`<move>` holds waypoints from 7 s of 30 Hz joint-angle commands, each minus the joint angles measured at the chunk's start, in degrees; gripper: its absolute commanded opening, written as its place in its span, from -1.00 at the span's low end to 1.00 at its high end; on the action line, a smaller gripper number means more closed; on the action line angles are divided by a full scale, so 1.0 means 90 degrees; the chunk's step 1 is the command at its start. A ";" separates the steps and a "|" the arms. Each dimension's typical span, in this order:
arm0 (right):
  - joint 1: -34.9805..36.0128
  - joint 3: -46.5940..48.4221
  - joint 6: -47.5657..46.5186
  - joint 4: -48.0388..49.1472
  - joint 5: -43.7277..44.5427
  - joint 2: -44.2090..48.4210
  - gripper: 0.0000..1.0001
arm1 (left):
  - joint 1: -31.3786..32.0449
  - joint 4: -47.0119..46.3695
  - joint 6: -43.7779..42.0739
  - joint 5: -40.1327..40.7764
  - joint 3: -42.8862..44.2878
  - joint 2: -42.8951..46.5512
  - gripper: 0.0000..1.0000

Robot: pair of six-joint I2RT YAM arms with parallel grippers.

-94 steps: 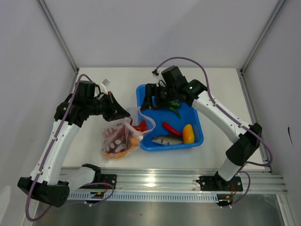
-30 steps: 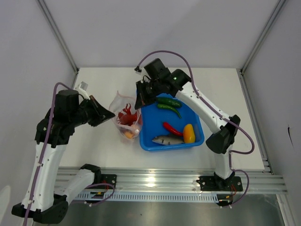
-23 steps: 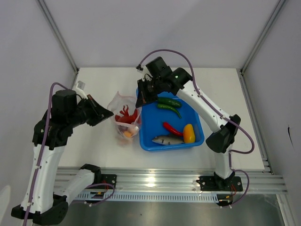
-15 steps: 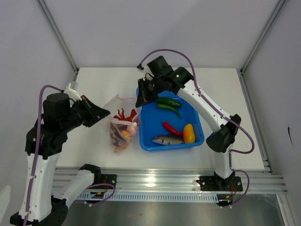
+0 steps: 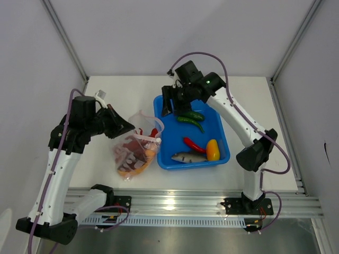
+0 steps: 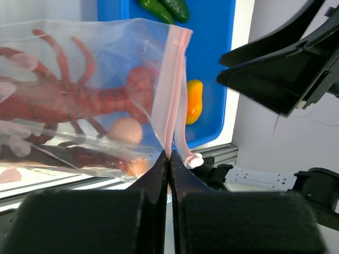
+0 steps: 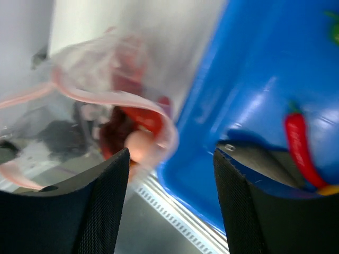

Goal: Place the food in the zip-top bag and seal the zipper
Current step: Adjust the zipper food storage bag at the center of the board, then pick up the fake fruit from the bin, then place the fake fruit in the zipper food storage bag, then pick up the fake vegetable from the bin.

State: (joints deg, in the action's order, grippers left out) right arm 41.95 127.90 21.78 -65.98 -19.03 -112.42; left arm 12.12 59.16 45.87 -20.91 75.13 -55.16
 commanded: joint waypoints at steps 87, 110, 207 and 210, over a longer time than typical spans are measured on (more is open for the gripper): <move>0.0162 -0.5391 0.3282 0.7425 0.2835 0.3565 -0.86 | -0.0048 -0.0860 0.0216 -0.1133 -0.0077 -0.0346 -0.99; 0.1413 -0.7091 0.3449 0.9225 0.4409 0.3800 -0.84 | -0.0077 -0.1123 0.1358 -0.1827 -0.0155 -0.0453 -0.99; -0.1156 -0.4905 0.0384 0.3377 0.2465 0.2700 0.65 | -0.0097 -0.0841 0.0578 -0.1554 -0.0458 0.0093 -0.99; -0.1195 -0.4720 0.0139 0.3152 0.2495 0.2094 0.59 | -0.0097 -0.0792 0.0558 -0.1476 -0.0448 0.0152 -0.99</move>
State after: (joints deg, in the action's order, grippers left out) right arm 31.24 83.35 29.47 -29.36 5.04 -87.85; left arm 11.70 51.86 52.51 -35.11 69.80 -55.31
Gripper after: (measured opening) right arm 0.811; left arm 0.005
